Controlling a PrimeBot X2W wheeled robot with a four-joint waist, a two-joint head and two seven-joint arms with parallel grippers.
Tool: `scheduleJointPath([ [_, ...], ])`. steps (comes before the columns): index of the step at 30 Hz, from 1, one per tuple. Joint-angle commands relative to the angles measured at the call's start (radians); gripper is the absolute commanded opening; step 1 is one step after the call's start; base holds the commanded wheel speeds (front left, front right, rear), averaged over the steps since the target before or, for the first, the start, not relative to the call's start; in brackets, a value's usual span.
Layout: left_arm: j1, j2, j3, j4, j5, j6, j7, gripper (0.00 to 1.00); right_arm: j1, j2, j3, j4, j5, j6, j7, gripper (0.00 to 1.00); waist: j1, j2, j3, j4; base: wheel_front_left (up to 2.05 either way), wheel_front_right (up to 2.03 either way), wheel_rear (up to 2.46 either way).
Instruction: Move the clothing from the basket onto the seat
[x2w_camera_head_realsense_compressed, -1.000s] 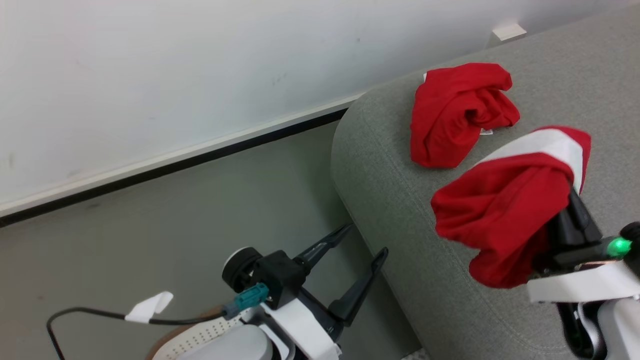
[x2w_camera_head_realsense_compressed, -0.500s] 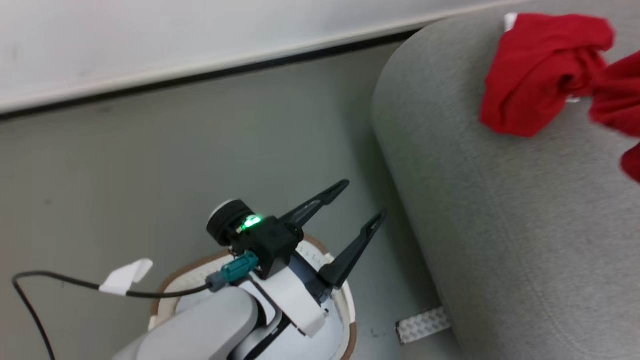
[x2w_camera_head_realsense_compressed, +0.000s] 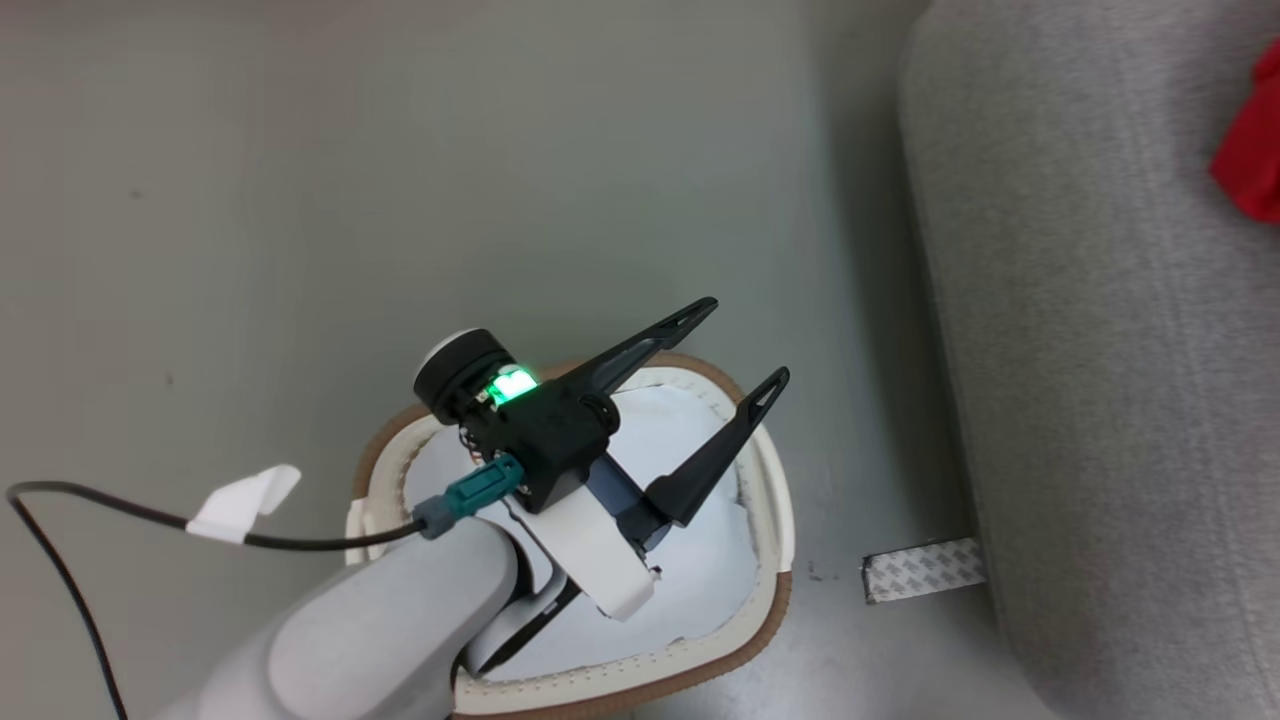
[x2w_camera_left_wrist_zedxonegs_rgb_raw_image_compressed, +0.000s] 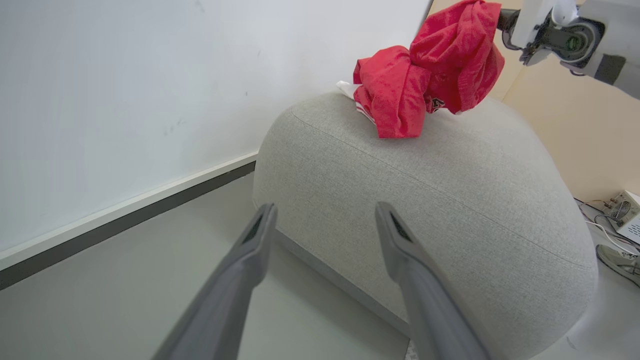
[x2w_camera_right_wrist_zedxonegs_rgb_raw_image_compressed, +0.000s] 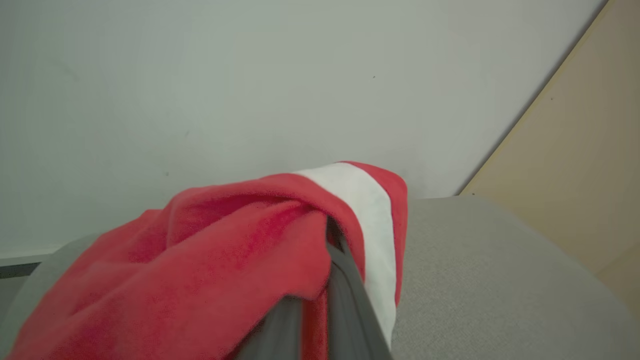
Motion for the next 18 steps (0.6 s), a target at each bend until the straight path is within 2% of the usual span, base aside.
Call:
scheduleJointPath([
  [1, -0.01, -0.001, 0.003, 0.004, 0.004, -0.003, -0.01, 1.0, -0.015, -0.02, -0.003, 0.037, -0.02, -0.003, 0.016, 0.0, -0.0003, 0.0, 0.026, 0.03, 0.0, 0.0, 0.0],
  [2, -0.01, -0.002, 0.004, 0.009, 0.003, -0.005, -0.011, 1.0, -0.018, -0.029, 0.001, 0.075, -0.04, -0.003, 0.037, 0.0, -0.0003, 0.0, 0.027, 0.033, 0.0, 0.0, 0.0],
  [3, -0.01, -0.001, 0.005, 0.014, 0.002, -0.007, -0.012, 1.0, -0.014, -0.045, 0.02, 0.113, -0.069, -0.003, 0.064, 0.09, -0.0003, 0.0, 0.025, 0.036, 0.0, 0.0, 0.0],
  [5, -0.004, 0.0, 0.009, 0.025, -0.002, -0.01, -0.018, 1.0, -0.007, -0.064, 0.048, 0.192, -0.106, -0.003, 0.127, 0.13, -0.0003, 0.0, 0.018, 0.039, 0.0, 0.0, 0.0],
  [9, 0.015, -0.01, 0.014, 0.048, -0.008, -0.011, -0.025, 1.0, 0.001, -0.085, 0.086, 0.297, -0.11, -0.003, 0.214, 0.27, -0.0003, 0.0, -0.02, 0.043, 0.0, 0.0, 0.0],
  [11, 0.022, -0.01, 0.021, 0.055, -0.011, -0.007, -0.026, 1.0, -0.001, -0.081, 0.101, 0.315, -0.103, -0.003, 0.221, 0.38, -0.0003, 0.0, -0.041, 0.039, 0.0, 0.0, 0.0],
  [12, 0.027, -0.011, 0.024, 0.058, -0.014, -0.006, -0.026, 1.0, 0.003, -0.081, 0.109, 0.322, -0.101, -0.003, 0.22, 0.71, -0.0003, 0.0, -0.053, 0.036, 0.0, 0.0, 0.0],
  [13, 0.032, -0.013, 0.026, 0.061, -0.015, -0.006, -0.028, 1.0, 0.008, -0.082, 0.115, 0.328, -0.098, -0.003, 0.22, 1.0, -0.0003, 0.0, -0.066, 0.032, 0.0, 0.0, 0.0],
  [18, 0.076, -0.015, 0.037, 0.084, -0.026, -0.001, -0.033, 1.0, 0.033, -0.094, 0.19, 0.323, -0.086, -0.003, 0.22, 1.0, -0.0003, 0.0, -0.164, 0.008, 0.0, 0.0, 0.0],
])
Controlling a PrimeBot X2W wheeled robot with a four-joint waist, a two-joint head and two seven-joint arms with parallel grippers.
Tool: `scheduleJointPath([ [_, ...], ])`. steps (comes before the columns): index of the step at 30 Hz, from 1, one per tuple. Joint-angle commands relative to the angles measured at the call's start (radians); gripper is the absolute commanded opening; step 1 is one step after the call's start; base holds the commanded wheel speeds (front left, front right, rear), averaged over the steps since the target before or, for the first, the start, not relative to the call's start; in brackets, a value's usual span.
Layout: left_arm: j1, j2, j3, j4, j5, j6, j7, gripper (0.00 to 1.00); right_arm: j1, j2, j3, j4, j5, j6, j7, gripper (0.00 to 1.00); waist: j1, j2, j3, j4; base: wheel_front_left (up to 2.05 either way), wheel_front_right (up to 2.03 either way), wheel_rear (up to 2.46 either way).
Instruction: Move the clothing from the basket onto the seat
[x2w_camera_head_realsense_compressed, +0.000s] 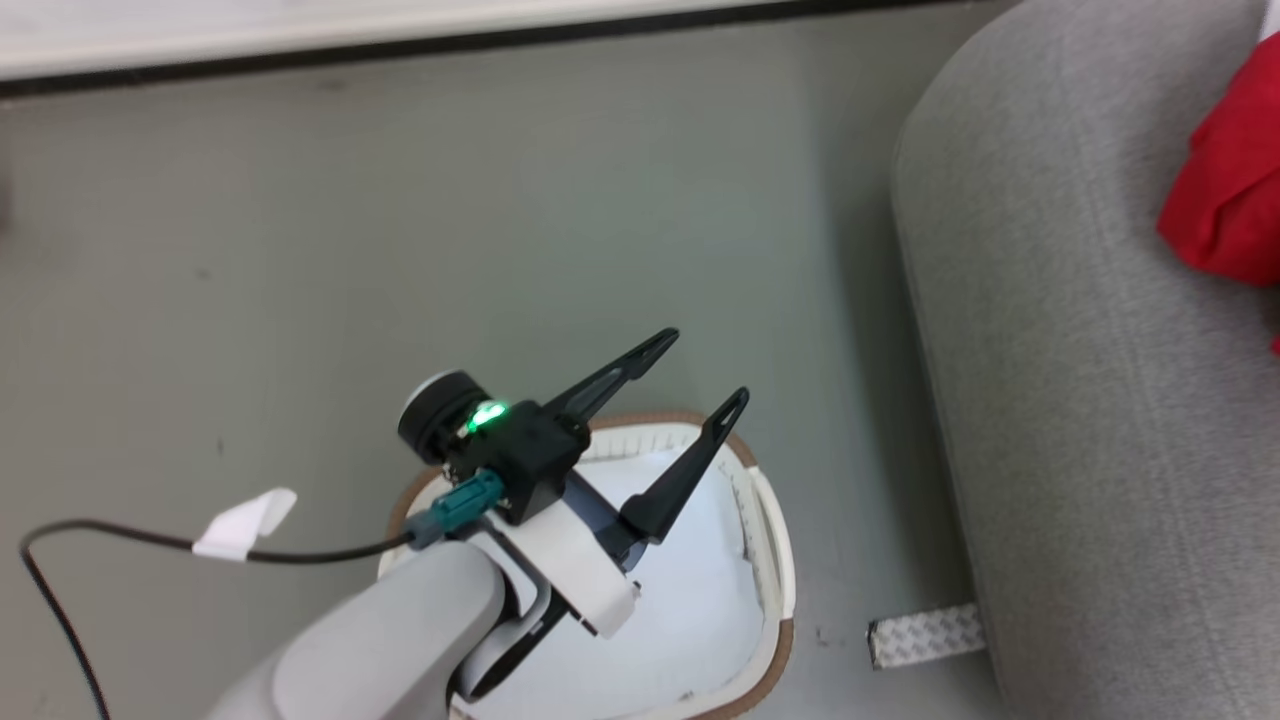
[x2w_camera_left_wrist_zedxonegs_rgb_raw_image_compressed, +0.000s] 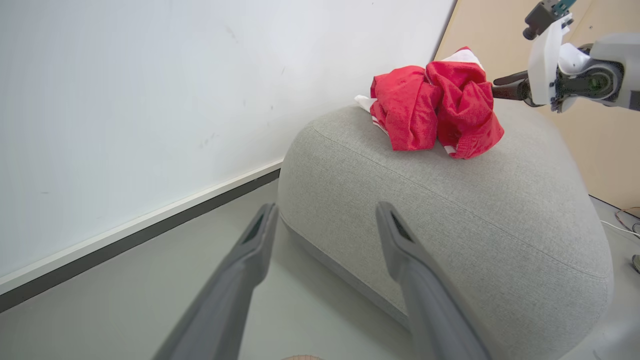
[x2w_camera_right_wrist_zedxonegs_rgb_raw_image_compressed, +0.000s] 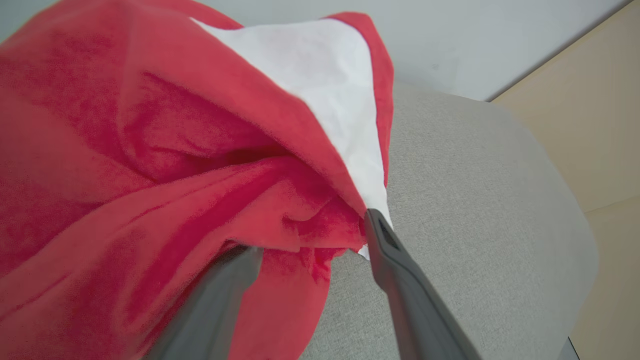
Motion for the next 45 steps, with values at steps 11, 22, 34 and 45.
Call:
scheduleJointPath([
  [11, 0.186, 0.016, 0.149, -0.011, -0.051, 0.07, -0.007, 1.0, 0.232, -0.088, 0.159, -0.267, 0.151, -0.003, 0.031, 1.0, -0.0001, 0.0, -0.321, 0.019, 0.0, 0.0, 0.0],
  [22, 0.371, 0.06, 0.397, -0.075, -0.088, 0.151, -0.006, 1.0, 0.391, 0.045, 0.252, -0.632, 0.304, -0.003, -0.149, 1.0, -0.0001, 0.0, -0.454, 0.111, 0.0, 0.0, 0.0],
  [34, 0.63, 0.057, 0.552, -0.081, -0.097, 0.202, -0.006, 1.0, 0.667, 0.255, 0.315, -0.703, 0.291, -0.003, -0.368, 1.0, -0.0001, 0.0, -0.512, 0.172, 0.0, 0.0, 0.0],
  [45, 0.756, -0.066, 0.661, -0.056, 0.041, 0.144, -0.006, 1.0, 0.799, 0.323, 0.39, -0.559, 0.235, -0.003, -0.518, 1.0, -0.0001, 0.0, -0.52, 0.182, 0.0, 0.0, 0.0],
])
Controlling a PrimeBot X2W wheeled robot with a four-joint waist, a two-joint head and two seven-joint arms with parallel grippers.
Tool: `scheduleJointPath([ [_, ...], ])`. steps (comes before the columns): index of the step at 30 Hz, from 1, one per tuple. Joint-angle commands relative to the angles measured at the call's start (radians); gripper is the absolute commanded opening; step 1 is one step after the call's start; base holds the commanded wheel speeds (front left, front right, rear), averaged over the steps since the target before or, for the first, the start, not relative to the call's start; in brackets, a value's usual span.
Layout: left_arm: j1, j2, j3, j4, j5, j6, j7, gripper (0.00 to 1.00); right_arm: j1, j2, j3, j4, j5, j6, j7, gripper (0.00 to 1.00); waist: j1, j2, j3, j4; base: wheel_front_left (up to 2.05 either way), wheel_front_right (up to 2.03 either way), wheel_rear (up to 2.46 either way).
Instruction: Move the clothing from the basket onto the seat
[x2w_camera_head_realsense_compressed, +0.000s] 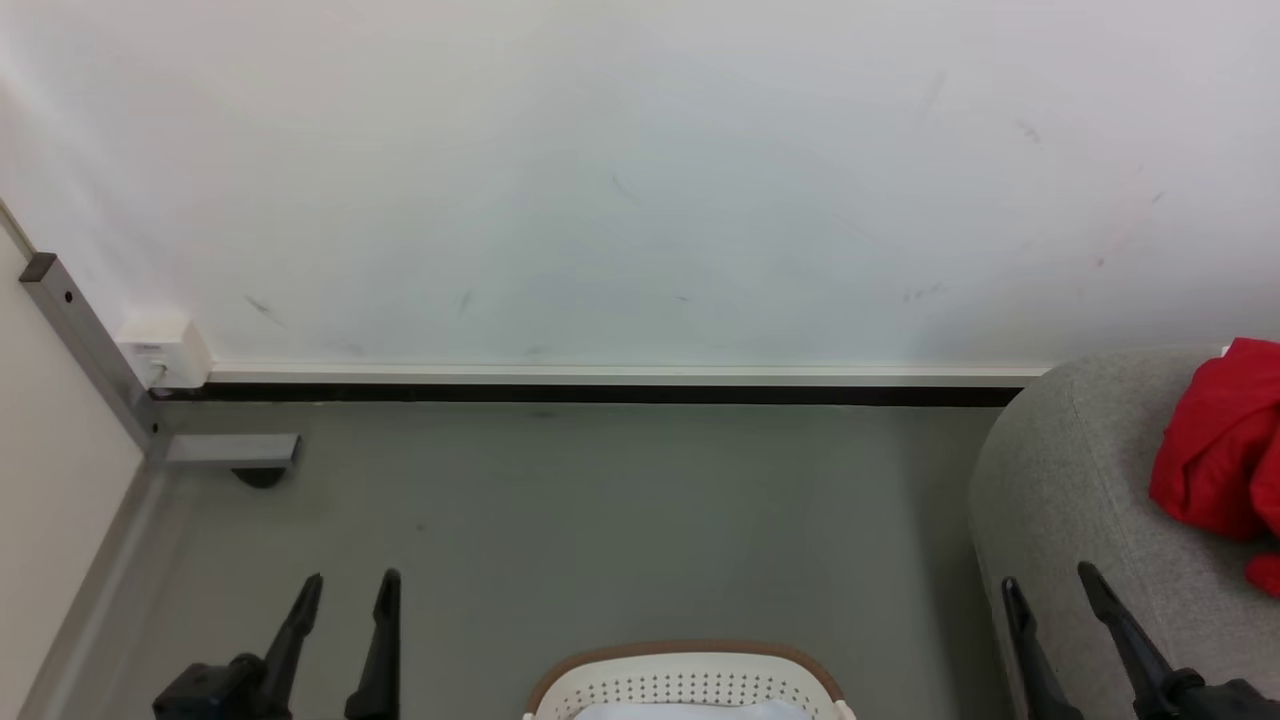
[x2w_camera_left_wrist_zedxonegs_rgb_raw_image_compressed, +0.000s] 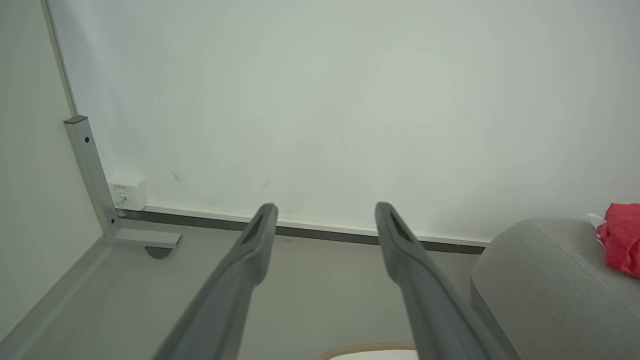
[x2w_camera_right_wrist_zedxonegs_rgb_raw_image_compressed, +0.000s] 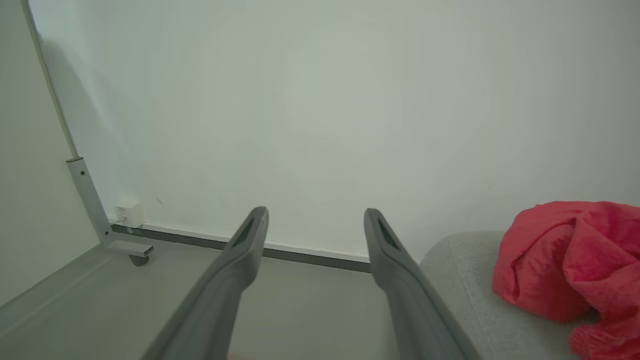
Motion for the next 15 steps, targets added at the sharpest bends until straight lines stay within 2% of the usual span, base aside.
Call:
scheduleJointPath([
  [1, 0.023, -0.017, 0.021, 0.013, 0.029, -0.018, -0.001, 1.0, 0.009, 0.012, -0.006, 0.018, 0.0, -0.003, -0.015, 1.0, 0.0002, 0.0, 0.003, -0.003, 0.0, 0.0, 0.0],
  [5, 0.034, -0.055, 0.074, 0.031, 0.071, -0.061, -0.001, 1.0, -0.007, 0.043, -0.012, 0.056, -0.005, -0.003, -0.031, 1.0, 0.0002, 0.0, 0.01, -0.011, 0.0, 0.0, 0.0],
  [15, 0.04, -0.123, 0.156, 0.06, 0.151, -0.131, -0.001, 1.0, -0.029, 0.063, -0.005, 0.095, -0.015, -0.003, -0.038, 1.0, 0.0002, 0.0, 0.009, -0.021, 0.0, 0.0, 0.0],
])
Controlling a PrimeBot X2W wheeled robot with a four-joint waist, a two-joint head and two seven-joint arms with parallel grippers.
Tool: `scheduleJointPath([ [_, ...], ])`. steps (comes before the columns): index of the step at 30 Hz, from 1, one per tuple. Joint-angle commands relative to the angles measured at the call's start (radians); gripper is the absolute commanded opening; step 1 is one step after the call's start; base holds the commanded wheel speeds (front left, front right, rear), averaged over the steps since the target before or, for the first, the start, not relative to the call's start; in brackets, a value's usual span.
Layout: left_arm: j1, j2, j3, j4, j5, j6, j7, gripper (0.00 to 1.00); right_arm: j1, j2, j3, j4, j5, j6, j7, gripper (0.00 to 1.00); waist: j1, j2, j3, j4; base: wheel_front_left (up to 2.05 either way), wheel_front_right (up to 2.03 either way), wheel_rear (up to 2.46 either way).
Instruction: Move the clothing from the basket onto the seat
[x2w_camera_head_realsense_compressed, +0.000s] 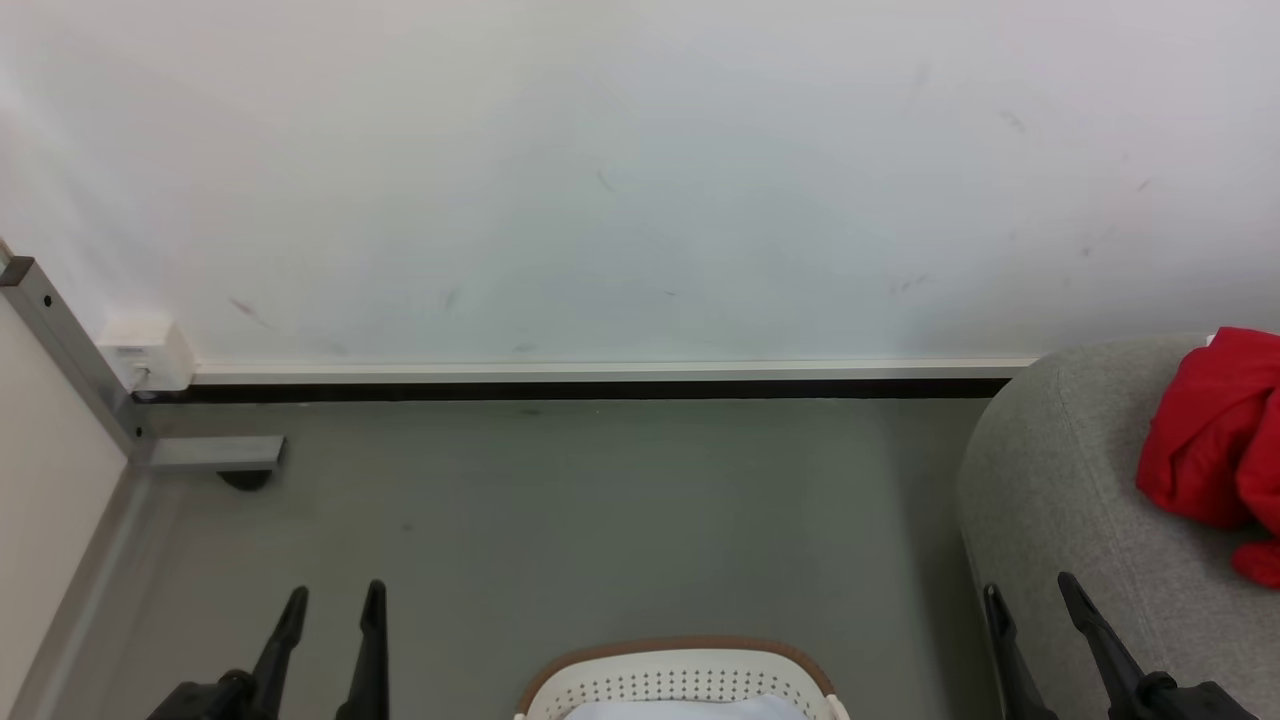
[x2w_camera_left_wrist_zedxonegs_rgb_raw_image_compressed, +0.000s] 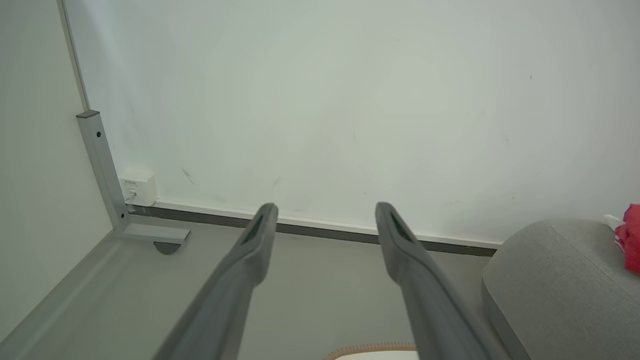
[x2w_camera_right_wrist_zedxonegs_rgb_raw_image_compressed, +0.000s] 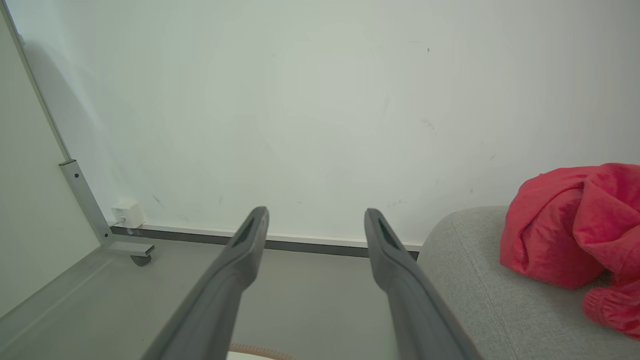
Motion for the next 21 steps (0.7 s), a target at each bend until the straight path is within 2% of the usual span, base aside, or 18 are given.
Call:
scheduleJointPath([
  [1, 0.011, -0.003, 0.008, 0.003, 0.019, -0.006, -0.001, 1.0, -0.008, 0.002, -0.001, 0.002, -0.005, -0.003, -0.004, 1.0, 0.0, -0.0001, 0.0, -0.002, 0.0, 0.0, 0.0],
  [12, 0.01, -0.055, 0.07, 0.016, 0.072, -0.062, -0.001, 1.0, -0.006, 0.012, 0.002, -0.012, -0.006, -0.003, -0.004, 1.0, 0.0, -0.0001, -0.006, -0.015, 0.0, 0.0, 0.0],
  [13, 0.002, -0.057, 0.067, 0.016, 0.058, -0.062, 0.0, 0.0, 0.0, 0.013, 0.004, -0.009, 0.0, 0.0, -0.001, 0.0, 0.0, -0.0001, -0.006, -0.015, 0.0, 0.0, 0.0],
  [16, 0.006, -0.067, 0.065, 0.041, 0.044, -0.063, 0.006, 0.0, 0.014, 0.017, 0.007, 0.01, 0.014, 0.0, 0.002, 0.0, 0.0, -0.0001, -0.005, -0.015, 0.0, 0.0, 0.0],
  [21, -0.008, -0.073, 0.081, 0.049, -0.046, -0.069, 0.035, 0.0, 0.005, 0.013, -0.004, 0.011, 0.116, 0.0, 0.024, 0.0, 0.0, -0.0001, -0.004, -0.014, 0.0, 0.0, 0.0],
])
